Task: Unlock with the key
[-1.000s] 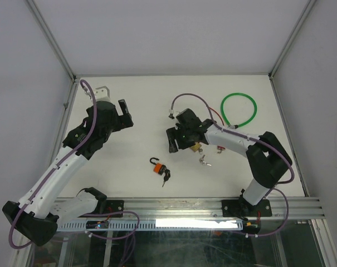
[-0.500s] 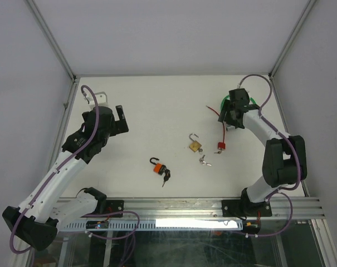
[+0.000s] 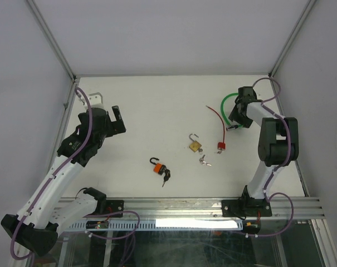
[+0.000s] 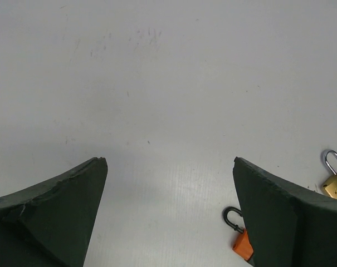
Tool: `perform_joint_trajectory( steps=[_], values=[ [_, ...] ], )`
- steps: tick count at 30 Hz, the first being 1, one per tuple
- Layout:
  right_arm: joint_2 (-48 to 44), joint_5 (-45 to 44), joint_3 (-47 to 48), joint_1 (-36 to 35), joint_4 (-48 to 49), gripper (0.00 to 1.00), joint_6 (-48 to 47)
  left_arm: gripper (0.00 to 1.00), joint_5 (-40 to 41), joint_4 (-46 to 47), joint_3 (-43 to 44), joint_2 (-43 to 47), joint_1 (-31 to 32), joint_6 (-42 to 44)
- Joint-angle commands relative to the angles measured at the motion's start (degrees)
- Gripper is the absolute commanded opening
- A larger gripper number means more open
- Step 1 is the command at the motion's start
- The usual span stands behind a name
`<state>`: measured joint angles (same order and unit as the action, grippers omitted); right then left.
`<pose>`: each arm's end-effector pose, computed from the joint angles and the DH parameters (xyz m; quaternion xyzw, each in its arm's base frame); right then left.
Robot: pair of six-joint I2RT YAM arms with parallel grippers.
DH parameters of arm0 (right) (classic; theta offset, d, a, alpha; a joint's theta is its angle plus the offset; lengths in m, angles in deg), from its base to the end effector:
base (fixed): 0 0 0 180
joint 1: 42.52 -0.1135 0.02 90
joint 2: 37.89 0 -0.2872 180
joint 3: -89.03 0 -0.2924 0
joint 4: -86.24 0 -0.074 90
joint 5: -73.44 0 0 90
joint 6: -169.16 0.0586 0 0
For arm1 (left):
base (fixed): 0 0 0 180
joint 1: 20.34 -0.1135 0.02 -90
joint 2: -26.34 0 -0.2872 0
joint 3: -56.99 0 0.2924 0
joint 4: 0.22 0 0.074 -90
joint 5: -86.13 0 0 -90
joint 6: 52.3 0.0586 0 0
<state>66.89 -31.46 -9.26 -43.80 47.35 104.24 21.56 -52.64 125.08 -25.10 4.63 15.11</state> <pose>0.4239 -0.0056 0.1613 0.2291 0.9349 -0.0677 0.2626 0.2138 -0.0718 0.3477 -0.0823 0.8702 0.0000 0.4859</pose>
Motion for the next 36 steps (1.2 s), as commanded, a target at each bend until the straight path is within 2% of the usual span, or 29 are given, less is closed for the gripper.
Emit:
perform_joint_trajectory(
  steps=[1,9,17,24,32,36],
  values=[
    [0.56,0.08,0.60,0.90,2.41,0.58,2.69,0.99,-2.18,3.28,-0.51,1.07,-1.24,1.80],
    [1.32,0.46,-1.44,1.17,3.10,0.45,3.74,0.99,-4.10,3.58,-0.77,0.83,-2.92,1.81],
    [4.38,1.07,0.49,1.54,1.65,0.43,3.98,0.99,-5.12,3.56,-0.80,0.30,-3.74,1.75],
    [4.76,1.25,1.95,1.64,1.37,0.24,3.11,0.99,-6.00,3.58,-0.79,-0.55,-4.09,1.76],
    [-1.77,0.66,3.80,2.82,4.52,0.00,5.15,0.99,-5.84,3.59,-0.89,-1.19,-4.37,1.76],
    [-4.85,3.73,4.04,2.93,6.25,0.00,6.00,0.99,-5.74,3.57,-0.89,-1.29,-4.47,1.76]
  ],
)
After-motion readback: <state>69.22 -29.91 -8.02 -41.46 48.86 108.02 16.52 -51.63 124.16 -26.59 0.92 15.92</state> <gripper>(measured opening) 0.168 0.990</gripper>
